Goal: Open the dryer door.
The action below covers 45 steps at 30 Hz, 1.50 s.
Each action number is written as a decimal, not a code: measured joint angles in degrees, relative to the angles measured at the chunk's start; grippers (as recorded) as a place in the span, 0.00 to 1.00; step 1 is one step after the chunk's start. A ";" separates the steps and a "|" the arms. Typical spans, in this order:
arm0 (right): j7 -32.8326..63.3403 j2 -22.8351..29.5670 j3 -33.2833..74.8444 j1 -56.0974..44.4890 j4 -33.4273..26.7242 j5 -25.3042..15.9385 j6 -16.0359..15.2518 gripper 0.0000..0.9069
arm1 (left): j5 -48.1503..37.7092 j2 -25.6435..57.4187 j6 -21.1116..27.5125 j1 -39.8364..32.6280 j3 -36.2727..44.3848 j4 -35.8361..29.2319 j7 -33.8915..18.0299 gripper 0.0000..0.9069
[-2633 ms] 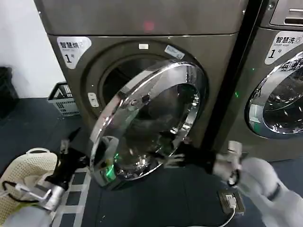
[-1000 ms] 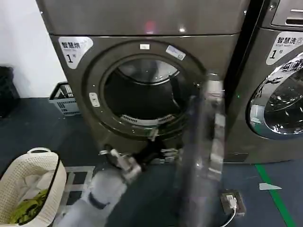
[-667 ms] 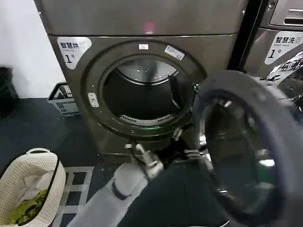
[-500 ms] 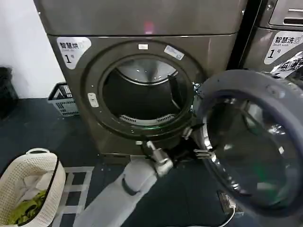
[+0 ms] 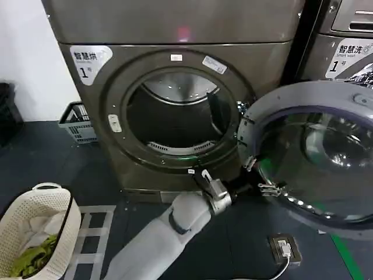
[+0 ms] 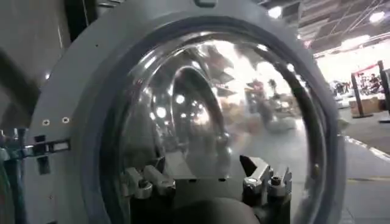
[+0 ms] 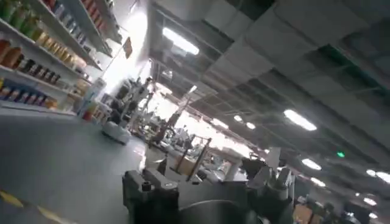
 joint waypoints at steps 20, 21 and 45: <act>-1.86 -1.93 -1.39 1.54 -0.62 3.98 -1.97 1.00 | -4.32 13.64 8.09 14.49 -11.76 -17.74 -3.45 1.00; -2.21 -2.24 -1.55 1.72 -0.33 4.37 -1.98 1.00 | -4.33 14.91 8.13 16.20 -13.06 -19.42 -4.19 1.00; -4.74 -7.12 -13.31 4.14 0.43 7.98 0.13 1.00 | -39.22 28.07 35.95 49.51 -66.44 -41.90 -37.78 1.00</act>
